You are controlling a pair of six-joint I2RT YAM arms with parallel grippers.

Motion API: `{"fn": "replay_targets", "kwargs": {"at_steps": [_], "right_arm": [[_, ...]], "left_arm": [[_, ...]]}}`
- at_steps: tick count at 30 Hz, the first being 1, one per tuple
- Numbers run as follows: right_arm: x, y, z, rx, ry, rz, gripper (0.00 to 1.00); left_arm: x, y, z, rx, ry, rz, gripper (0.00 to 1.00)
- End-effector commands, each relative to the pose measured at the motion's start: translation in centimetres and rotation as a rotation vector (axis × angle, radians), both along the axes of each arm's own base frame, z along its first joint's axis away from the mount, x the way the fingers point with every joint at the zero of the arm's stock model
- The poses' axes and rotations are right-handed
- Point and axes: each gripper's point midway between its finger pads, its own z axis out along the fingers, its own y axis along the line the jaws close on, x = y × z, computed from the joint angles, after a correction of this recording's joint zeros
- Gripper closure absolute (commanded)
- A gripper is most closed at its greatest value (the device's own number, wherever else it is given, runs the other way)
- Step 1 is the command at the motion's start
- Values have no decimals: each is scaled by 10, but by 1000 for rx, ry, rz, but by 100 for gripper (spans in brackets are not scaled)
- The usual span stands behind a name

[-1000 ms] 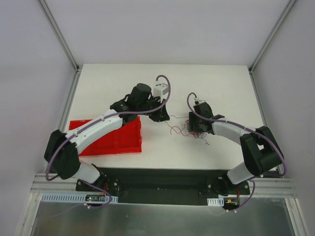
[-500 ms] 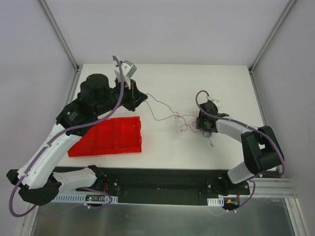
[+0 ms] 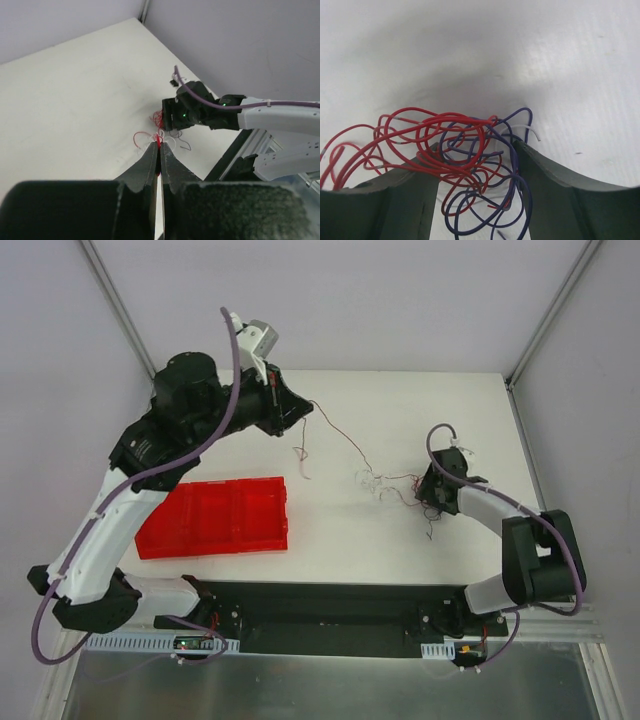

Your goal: Untangle the cables

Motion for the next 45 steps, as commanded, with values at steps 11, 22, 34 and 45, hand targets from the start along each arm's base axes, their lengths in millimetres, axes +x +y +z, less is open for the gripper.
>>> {"fn": "replay_targets", "kwargs": {"at_steps": [11, 22, 34, 45], "right_arm": [[-38, 30, 109, 121, -296, 277, 27], [-53, 172, 218, 487, -598, 937, 34], [-44, 207, 288, 439, -842, 946, 36], [-77, 233, 317, 553, -853, 1115, 24]], "left_arm": [[13, -55, -23, -30, 176, -152, 100], [-3, -52, -10, -47, 144, -215, 100], [-23, -50, 3, -71, 123, -295, 100], [-22, -51, 1, -56, 107, -302, 100]]}}
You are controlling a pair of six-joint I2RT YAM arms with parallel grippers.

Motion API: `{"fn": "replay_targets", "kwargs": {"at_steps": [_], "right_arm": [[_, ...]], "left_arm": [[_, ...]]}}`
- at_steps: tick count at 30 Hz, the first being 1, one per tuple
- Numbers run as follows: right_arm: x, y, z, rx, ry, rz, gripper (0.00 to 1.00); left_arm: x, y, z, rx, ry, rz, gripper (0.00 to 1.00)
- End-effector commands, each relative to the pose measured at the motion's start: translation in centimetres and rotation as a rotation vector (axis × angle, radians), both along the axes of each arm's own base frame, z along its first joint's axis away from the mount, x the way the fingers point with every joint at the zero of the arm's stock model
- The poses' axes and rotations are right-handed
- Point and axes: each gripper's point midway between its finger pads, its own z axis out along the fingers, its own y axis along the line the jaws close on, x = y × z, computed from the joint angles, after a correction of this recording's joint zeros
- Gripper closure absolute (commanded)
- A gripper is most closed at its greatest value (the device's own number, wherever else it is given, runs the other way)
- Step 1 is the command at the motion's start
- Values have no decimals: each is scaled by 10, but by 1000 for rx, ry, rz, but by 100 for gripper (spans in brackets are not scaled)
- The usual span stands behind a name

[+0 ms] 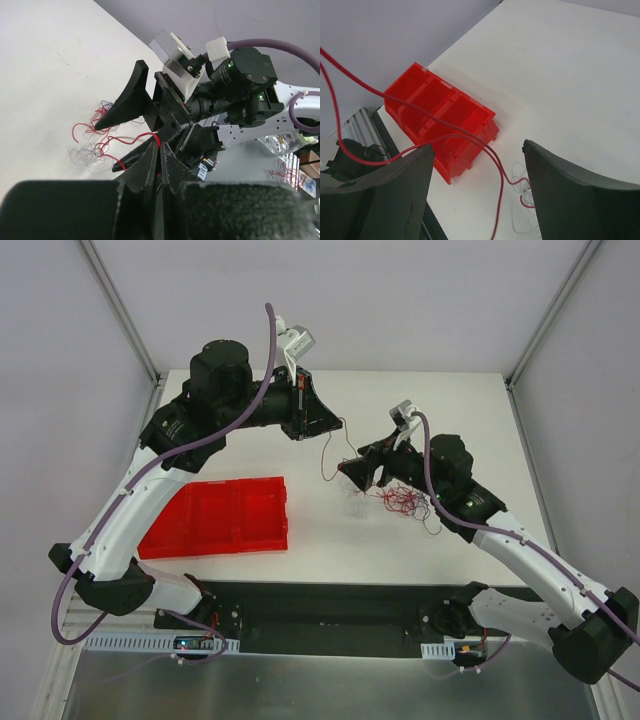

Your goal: Untangle the cables

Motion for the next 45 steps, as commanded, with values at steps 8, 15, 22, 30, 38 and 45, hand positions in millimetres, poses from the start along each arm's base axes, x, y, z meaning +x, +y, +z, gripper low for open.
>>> {"fn": "replay_targets", "kwargs": {"at_steps": [8, 15, 22, 30, 38, 45], "right_arm": [[-49, -24, 2, -18, -9, 31, 17], [-37, -24, 39, 7, -48, -19, 22], [4, -10, 39, -32, -21, -111, 40], [32, 4, -47, -95, 129, -188, 61], [70, -57, -195, -142, 381, -509, 91], [72, -159, -205, -313, 435, -806, 84]], "left_arm": [[12, 16, 19, -19, -110, 110, 100], [4, 9, 13, -22, -72, 50, 100], [0, 6, 17, -38, -59, 27, 100], [-5, 2, 31, -66, -69, -9, 100], [-19, 20, 106, -179, -244, 8, 100], [0, 40, 91, -125, -269, 168, 100]]}}
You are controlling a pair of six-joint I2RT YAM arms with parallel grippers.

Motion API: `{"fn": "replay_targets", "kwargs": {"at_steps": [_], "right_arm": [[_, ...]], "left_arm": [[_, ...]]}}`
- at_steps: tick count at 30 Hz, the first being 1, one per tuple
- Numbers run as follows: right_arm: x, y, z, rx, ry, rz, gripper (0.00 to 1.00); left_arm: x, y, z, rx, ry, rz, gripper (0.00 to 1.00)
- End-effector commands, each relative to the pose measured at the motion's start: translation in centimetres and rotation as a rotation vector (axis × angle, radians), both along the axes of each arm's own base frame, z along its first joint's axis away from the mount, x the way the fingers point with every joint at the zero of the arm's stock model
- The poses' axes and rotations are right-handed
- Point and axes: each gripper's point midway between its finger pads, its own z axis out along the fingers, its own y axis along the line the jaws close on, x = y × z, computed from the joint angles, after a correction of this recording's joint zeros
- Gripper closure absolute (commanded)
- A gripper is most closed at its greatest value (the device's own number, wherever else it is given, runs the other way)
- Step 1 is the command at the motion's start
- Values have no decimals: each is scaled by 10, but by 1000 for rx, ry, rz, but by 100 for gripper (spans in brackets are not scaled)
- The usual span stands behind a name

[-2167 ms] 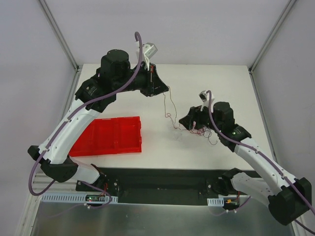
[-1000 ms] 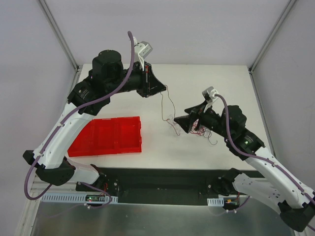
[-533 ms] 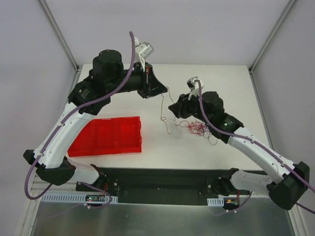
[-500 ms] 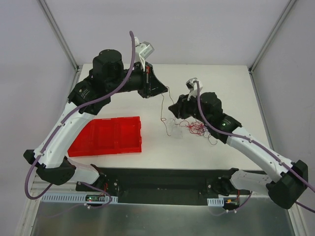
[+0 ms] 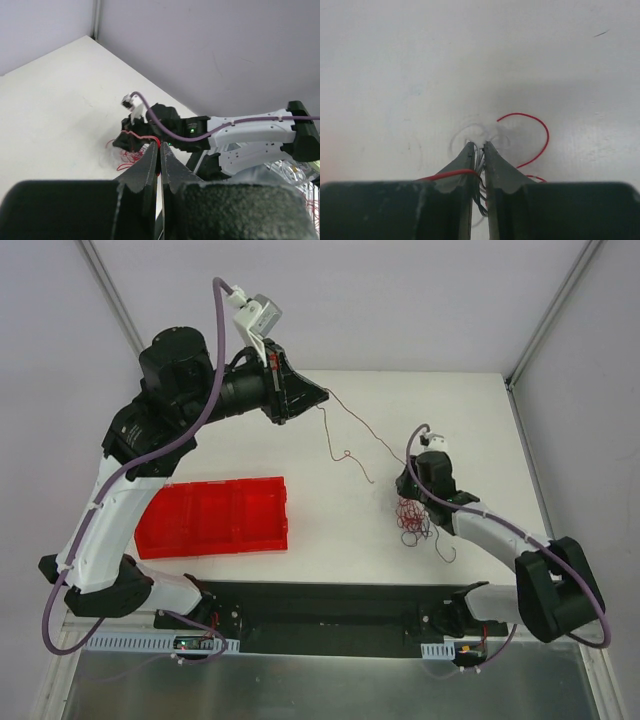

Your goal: Untangle the cables

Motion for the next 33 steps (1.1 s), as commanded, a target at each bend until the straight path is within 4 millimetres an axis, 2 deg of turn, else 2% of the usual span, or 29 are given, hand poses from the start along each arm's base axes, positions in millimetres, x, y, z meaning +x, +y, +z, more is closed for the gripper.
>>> {"fn": "replay_targets", "kwargs": {"at_steps": [1, 4, 6, 9, 12, 18, 23, 26, 28, 30, 33], "right_arm": [[1, -54, 8, -124, 23, -172, 83], [-6, -95, -13, -153, 116, -302, 82], [-12, -124, -28, -135, 181, -406, 81], [-16, -145, -37, -86, 222, -485, 77], [-15, -154, -36, -68, 223, -514, 75], [-12, -166, -42, -5, 253, -573, 57], [-12, -174, -53, 68, 298, -609, 53], [-10, -174, -53, 78, 292, -612, 49], [-10, -177, -57, 102, 308, -623, 45], [-10, -178, -59, 122, 323, -626, 45], [-11, -179, -57, 123, 310, -631, 39]], "left_arm": [[5, 20, 19, -37, -90, 109, 100], [8, 22, 18, -37, -84, 129, 100], [8, 27, 25, -52, -96, 155, 100], [7, 39, 43, -80, -137, 203, 100], [5, 44, 53, -97, -159, 218, 100], [12, 40, 47, -92, -136, 227, 100], [0, 45, 74, -144, -183, 203, 100], [-3, 41, 78, -154, -182, 176, 100], [-4, 47, 83, -164, -196, 200, 100], [-8, 57, 98, -190, -237, 228, 100], [-13, 60, 110, -214, -264, 220, 100]]}}
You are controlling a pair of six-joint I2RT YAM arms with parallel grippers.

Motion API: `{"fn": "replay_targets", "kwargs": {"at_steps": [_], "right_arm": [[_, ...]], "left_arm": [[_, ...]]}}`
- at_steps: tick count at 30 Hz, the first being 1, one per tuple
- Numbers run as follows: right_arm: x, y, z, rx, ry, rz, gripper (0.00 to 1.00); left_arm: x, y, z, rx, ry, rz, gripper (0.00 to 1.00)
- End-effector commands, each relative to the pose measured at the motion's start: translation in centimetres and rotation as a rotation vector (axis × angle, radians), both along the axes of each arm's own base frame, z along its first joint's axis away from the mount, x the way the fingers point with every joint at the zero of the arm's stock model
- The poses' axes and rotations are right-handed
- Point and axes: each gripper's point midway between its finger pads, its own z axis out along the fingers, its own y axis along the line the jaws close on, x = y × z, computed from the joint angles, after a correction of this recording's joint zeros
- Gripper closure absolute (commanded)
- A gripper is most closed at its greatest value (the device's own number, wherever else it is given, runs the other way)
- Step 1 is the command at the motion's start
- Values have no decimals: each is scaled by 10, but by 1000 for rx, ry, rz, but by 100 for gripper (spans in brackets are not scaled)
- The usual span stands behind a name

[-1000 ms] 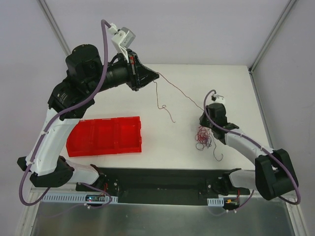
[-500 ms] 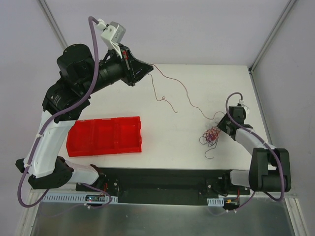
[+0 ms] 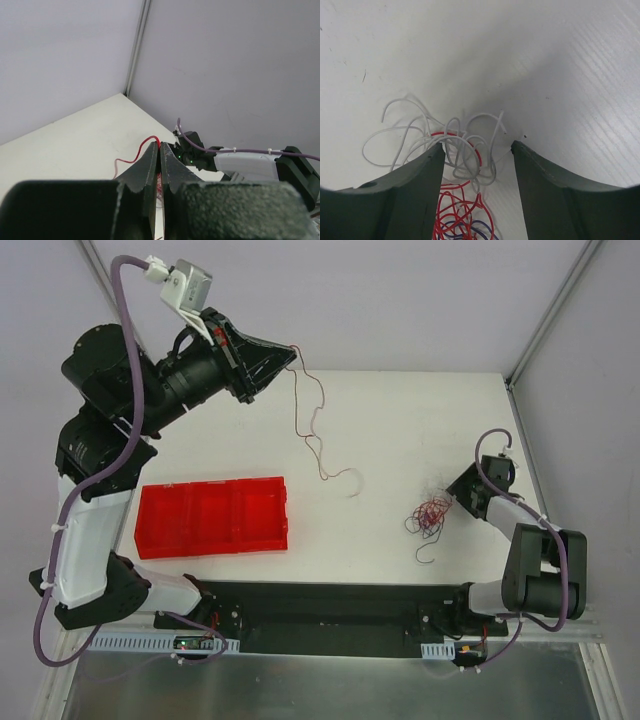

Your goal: Untangle the cables

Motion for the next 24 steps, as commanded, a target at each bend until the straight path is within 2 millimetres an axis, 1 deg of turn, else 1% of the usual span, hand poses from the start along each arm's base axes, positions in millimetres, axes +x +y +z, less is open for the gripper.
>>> {"fn": "replay_targets", "kwargs": {"at_steps": [1, 2, 4, 5, 8, 9, 14, 20, 22, 23, 24], "right_arm": [[-8, 3, -7, 38, 31, -7, 38], [-3, 4, -3, 39, 2, 3, 37], [-4, 4, -3, 32, -11, 9, 35], [-2, 11, 0, 56, -31, 41, 34], [1, 16, 2, 46, -35, 70, 33], [3, 18, 2, 43, -29, 83, 33], [4, 23, 3, 22, -25, 111, 32], [5, 28, 3, 13, -24, 133, 30], [5, 30, 4, 12, -19, 140, 30], [6, 30, 4, 12, -19, 142, 30], [6, 24, 4, -14, -18, 120, 30]], "left_arm": [[-14, 11, 40, -84, -106, -5, 100], [-16, 7, 38, -82, -100, -27, 100], [-13, -2, 29, -74, -65, -61, 100], [-10, -8, 20, -60, -43, -74, 100], [-5, -20, 5, -42, -1, -108, 100], [-5, -22, 3, -40, 6, -116, 100], [-12, -25, 10, -49, -8, -155, 100], [-6, -27, 13, -56, -12, -143, 100], [0, -31, 5, -44, 6, -137, 100], [6, -34, -4, -28, 24, -129, 100], [11, -36, -13, -14, 45, -116, 100]]}}
